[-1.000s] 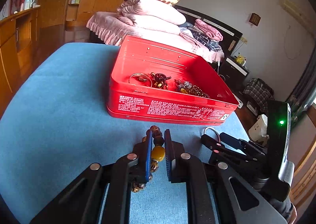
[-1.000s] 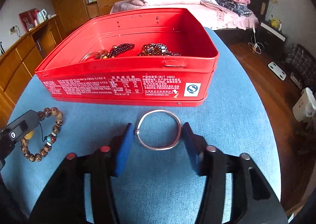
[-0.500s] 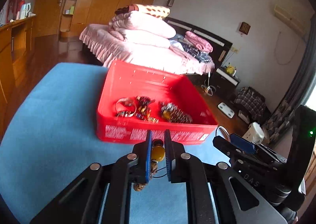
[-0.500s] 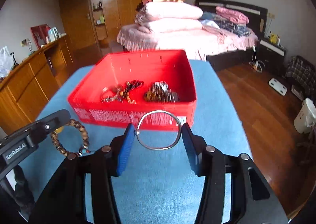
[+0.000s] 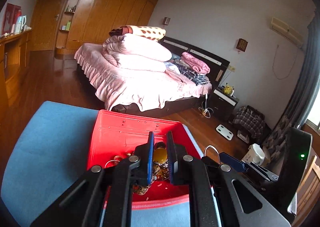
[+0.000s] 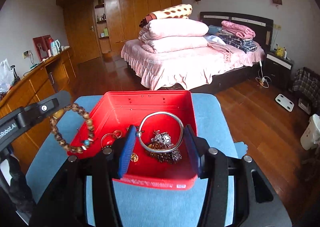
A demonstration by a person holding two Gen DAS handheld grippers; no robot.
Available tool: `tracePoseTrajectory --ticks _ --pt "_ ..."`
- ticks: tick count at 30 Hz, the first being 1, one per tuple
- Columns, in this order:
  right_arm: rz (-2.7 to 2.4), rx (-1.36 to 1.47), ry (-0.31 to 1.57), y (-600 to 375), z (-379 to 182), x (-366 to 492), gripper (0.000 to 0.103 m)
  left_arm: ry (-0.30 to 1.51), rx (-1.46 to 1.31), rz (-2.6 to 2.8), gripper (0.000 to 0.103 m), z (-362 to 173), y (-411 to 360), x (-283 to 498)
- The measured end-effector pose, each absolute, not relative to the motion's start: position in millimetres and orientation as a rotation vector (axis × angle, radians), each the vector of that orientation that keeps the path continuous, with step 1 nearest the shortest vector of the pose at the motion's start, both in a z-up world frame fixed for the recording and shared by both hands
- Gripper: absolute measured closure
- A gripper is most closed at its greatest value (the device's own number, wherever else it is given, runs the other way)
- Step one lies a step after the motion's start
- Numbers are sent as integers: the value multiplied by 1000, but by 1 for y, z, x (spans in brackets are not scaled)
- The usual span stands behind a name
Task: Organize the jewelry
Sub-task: 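Carry the wooden bead bracelet and thin bangle over the red tin with both grippers, then open both grippers to drop the bracelet and bangle into the tin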
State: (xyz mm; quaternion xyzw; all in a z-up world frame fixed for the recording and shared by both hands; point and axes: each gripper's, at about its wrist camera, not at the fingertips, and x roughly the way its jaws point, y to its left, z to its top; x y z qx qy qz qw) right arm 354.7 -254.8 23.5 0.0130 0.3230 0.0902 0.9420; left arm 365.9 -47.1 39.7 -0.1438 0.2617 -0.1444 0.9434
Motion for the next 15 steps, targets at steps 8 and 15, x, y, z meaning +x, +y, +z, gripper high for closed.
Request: tracePoseTrajectory --ticks 8,15 --pt "218 35 700 -241 -7 384 52 615 -248 -256 77 -4 -48 405" --pt "191 53 629 -250 -7 371 36 585 -250 -221 41 -7 -31 392"
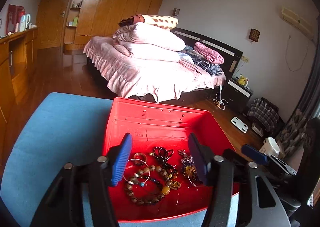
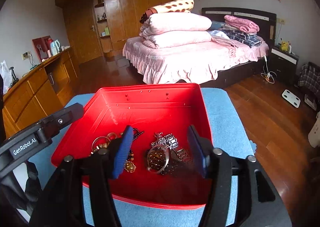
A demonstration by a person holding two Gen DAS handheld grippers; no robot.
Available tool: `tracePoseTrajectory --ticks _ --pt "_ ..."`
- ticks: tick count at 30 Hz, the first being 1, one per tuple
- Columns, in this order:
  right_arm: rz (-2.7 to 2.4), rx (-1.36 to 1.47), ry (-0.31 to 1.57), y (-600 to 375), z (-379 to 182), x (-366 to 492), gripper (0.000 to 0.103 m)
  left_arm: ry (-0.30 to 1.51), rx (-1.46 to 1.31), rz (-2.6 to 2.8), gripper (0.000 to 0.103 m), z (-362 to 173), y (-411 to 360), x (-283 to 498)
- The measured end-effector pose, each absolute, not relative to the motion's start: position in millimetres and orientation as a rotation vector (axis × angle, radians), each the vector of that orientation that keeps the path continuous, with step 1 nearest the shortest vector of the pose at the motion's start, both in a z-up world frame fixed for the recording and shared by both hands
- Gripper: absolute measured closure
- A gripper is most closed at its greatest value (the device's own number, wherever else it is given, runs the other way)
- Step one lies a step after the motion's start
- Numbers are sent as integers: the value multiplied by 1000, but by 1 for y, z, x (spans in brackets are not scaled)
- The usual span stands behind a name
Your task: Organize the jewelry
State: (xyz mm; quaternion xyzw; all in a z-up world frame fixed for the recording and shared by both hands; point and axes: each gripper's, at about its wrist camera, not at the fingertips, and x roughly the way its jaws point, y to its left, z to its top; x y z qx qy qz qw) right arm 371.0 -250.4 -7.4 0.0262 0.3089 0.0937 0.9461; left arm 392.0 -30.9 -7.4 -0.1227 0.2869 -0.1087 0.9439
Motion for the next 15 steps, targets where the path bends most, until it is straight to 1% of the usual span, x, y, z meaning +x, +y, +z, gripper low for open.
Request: tracePoseTrajectory --ticks 2,4,7,12,15 --pt "180 42 600 -255 -5 363 30 567 -243 -213 37 -4 -27 383" --pt "173 38 579 -259 -2 354 21 551 -229 -201 30 -2 -24 378" --pt "178 47 558 -264 2 341 13 520 -211 -175 24 4 -19 362" --pt "179 66 527 -273 8 316 8 475 -167 -122 15 13 -11 334" --pt "173 77 494 -277 14 300 6 450 -134 -106 12 18 -10 315"
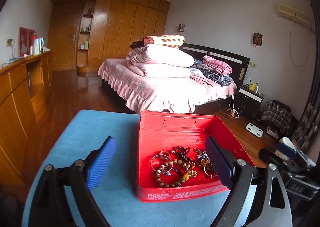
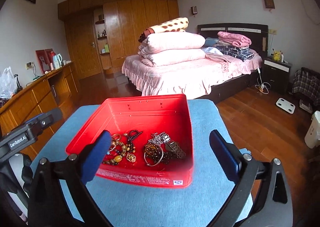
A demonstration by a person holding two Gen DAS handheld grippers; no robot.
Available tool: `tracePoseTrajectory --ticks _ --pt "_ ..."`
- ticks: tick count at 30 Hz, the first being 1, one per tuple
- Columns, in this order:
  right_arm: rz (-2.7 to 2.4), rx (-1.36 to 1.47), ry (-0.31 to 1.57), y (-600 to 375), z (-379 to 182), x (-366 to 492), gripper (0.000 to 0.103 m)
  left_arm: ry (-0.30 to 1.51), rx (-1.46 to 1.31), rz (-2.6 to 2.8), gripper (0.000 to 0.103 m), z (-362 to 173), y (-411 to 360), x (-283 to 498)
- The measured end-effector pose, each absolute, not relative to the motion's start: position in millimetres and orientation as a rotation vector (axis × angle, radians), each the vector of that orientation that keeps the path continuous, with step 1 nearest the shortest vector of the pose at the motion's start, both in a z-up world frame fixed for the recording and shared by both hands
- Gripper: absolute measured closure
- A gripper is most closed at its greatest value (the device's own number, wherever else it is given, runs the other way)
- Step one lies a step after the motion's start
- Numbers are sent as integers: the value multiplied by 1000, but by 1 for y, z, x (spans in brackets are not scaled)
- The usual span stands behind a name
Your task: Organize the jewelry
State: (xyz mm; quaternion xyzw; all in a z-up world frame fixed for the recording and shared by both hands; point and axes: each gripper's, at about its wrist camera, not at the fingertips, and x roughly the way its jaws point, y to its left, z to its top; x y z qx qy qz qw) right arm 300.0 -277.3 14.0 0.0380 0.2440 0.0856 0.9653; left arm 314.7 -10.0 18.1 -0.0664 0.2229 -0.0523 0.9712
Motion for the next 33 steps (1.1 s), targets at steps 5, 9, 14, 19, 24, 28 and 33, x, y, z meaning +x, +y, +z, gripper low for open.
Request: tracePoseTrajectory --ticks 5,9,14,19,24,28,33 --pt "166 60 439 -279 24 270 6 417 -123 -120 11 27 -12 284" --pt "168 47 404 -281 32 245 5 379 -106 -103 11 33 -14 260" --pt "185 46 378 -280 41 221 5 354 -91 -93 10 39 -12 234" --pt "198 50 362 -280 47 201 5 326 -80 -77 10 44 -9 209" --pt "210 43 344 -278 52 185 5 304 -58 -71 10 50 -10 189" --pt "219 36 329 -274 59 172 5 283 -34 -70 10 55 -11 174" --pt "232 31 306 -273 66 155 5 267 -27 -71 10 58 -11 162"
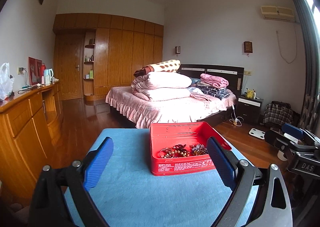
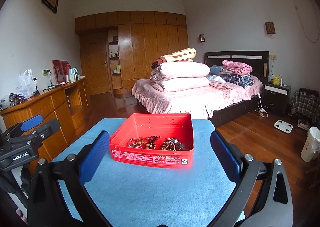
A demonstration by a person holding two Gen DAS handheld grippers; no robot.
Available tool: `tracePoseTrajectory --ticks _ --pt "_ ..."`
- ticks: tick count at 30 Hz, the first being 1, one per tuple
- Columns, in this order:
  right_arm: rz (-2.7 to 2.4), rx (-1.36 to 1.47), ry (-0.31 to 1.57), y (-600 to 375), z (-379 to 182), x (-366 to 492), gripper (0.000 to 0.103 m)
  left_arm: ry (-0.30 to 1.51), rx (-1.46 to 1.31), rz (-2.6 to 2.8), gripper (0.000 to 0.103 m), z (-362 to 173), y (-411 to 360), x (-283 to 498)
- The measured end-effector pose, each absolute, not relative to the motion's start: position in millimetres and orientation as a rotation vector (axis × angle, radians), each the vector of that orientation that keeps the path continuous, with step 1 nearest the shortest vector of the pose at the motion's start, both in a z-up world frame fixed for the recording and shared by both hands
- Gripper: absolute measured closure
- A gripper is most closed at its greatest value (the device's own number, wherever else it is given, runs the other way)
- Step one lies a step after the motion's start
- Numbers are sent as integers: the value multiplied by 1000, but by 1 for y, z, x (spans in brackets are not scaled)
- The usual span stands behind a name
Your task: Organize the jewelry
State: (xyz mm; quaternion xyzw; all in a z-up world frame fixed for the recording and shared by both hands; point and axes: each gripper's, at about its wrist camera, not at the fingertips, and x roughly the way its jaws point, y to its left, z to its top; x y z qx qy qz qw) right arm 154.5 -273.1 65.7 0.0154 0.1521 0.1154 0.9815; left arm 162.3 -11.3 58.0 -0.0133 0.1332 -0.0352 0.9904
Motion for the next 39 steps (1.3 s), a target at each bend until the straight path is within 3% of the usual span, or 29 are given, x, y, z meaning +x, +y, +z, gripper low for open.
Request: tracePoseTrajectory --ticks 39 --pt "266 -16 246 -256 81 110 5 192 -6 -74 10 64 -9 118"
